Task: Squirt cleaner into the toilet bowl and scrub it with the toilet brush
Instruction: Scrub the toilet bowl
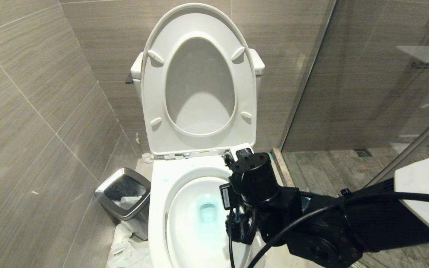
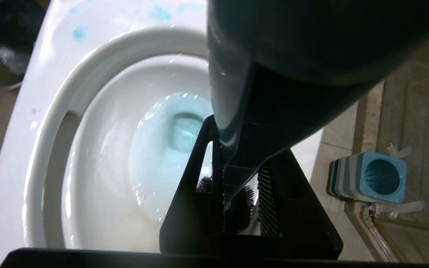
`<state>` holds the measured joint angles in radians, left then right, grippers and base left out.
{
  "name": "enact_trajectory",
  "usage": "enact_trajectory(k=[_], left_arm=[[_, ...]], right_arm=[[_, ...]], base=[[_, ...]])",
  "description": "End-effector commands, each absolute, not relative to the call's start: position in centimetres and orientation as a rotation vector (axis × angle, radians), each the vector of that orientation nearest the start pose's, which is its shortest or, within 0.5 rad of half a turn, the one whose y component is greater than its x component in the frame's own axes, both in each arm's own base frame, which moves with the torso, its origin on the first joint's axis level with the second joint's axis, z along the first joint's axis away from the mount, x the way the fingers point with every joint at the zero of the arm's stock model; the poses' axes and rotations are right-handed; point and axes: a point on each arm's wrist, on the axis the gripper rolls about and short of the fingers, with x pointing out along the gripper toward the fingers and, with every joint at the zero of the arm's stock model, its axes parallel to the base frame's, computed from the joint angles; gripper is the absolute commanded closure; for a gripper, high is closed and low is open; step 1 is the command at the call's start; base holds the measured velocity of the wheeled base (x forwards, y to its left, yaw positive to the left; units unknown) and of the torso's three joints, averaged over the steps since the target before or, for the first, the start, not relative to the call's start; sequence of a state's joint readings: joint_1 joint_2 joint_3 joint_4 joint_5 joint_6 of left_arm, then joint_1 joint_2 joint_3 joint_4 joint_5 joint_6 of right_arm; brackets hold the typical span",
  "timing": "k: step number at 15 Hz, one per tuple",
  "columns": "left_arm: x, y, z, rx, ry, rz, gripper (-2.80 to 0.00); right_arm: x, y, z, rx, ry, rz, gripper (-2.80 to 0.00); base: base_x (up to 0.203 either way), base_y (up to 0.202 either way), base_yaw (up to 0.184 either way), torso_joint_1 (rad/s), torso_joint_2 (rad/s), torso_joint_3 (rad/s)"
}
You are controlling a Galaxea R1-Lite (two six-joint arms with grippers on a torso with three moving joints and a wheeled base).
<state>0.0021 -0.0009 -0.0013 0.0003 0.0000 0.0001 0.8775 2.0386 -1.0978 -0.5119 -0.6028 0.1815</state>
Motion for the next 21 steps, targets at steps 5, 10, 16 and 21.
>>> enact_trajectory(k=[5, 10, 16, 21], left_arm=[[-2.3, 0.0, 7.6, 0.000, -0.001, 0.002, 0.00], [-2.3, 0.0, 7.6, 0.000, -0.001, 0.002, 0.00], [-2.3, 0.0, 7.6, 0.000, -0.001, 0.003, 0.00], [-2.3, 0.0, 7.6, 0.000, -0.002, 0.003, 0.00]], right_arm=[[30.8, 31.5, 12.8, -0.094, 0.213, 0.203, 0.00], [33.7, 35.1, 11.4, -0.081, 0.152, 0.213, 0.00], [35.4, 37.2, 8.5, -0.121, 0.178, 0.230, 0.00], [36.8, 38.9, 4.1, -0.165, 0.232, 0.241, 0.00]], base=[[0.000, 0.000, 0.000, 0.000, 0.00, 0.000], [0.000, 0.000, 0.000, 0.000, 0.00, 0.000], [0.000, 0.000, 0.000, 0.000, 0.00, 0.000], [0.000, 0.000, 0.000, 0.000, 0.00, 0.000]])
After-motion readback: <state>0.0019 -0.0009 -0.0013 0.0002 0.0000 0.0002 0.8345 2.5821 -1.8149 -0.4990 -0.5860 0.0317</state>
